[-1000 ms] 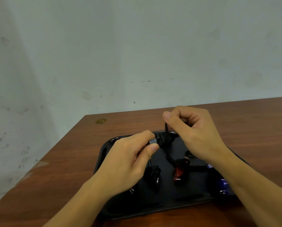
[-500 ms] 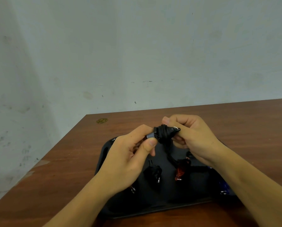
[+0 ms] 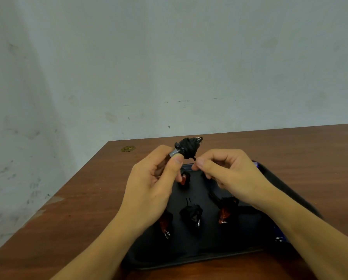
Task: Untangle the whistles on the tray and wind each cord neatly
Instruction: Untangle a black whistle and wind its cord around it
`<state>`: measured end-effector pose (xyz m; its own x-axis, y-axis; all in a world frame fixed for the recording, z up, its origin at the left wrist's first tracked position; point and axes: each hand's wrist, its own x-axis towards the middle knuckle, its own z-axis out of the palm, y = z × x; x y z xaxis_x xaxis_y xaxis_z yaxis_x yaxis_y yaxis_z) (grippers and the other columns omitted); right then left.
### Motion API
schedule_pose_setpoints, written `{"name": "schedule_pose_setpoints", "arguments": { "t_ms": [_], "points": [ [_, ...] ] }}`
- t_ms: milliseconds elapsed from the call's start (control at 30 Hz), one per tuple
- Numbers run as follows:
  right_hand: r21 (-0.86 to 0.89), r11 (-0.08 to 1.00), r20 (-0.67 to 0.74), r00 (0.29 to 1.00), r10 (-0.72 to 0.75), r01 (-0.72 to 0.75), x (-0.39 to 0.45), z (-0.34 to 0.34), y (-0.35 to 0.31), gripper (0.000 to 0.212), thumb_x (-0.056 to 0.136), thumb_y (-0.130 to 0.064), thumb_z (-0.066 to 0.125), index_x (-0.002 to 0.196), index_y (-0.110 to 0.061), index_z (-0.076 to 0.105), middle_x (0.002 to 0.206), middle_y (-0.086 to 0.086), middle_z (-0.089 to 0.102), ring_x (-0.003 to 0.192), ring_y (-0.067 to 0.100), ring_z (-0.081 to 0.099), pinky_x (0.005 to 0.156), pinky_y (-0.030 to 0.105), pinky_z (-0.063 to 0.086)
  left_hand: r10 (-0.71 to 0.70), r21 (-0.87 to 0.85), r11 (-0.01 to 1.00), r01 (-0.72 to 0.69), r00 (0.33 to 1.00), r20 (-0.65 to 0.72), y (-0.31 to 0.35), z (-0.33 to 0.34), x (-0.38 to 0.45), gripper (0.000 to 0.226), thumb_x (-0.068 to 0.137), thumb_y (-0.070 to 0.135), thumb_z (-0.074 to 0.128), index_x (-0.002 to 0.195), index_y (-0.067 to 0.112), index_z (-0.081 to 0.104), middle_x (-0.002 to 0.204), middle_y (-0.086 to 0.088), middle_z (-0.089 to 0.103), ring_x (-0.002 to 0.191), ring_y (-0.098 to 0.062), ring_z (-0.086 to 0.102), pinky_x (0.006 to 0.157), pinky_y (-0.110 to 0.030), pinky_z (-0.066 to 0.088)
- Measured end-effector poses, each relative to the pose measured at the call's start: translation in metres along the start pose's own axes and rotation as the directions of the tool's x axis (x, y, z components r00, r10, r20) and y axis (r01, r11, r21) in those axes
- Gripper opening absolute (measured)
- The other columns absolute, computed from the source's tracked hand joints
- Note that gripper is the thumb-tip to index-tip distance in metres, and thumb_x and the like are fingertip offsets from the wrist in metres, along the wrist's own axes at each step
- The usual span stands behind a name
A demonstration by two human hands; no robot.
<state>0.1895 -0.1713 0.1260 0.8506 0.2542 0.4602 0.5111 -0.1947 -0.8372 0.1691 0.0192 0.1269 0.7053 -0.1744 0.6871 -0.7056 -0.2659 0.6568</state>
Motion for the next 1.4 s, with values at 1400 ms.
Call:
{"name": "schedule_pose_setpoints", "arguments": {
  "t_ms": [1400],
  "points": [
    [0.215,0.973,-0.22,0.975,-0.04,0.089,-0.003,0.026,-0.003,0.022,0.089,-0.008,0.069,0.096,-0.026,0.079,0.093,-0.003,0.078,0.082,0.013,0.073,0.062,0.025,0.057,0.111,0.239,0.968,-0.076,0.984,-0.138,-0.009,0.003,-0.001,0.015,0.087,0.046,0.057,0.094,0.034,0.063,0.083,0.01,0.062,0.072,-0.01,0.061,0.054,-0.018,0.043]
  ]
}}
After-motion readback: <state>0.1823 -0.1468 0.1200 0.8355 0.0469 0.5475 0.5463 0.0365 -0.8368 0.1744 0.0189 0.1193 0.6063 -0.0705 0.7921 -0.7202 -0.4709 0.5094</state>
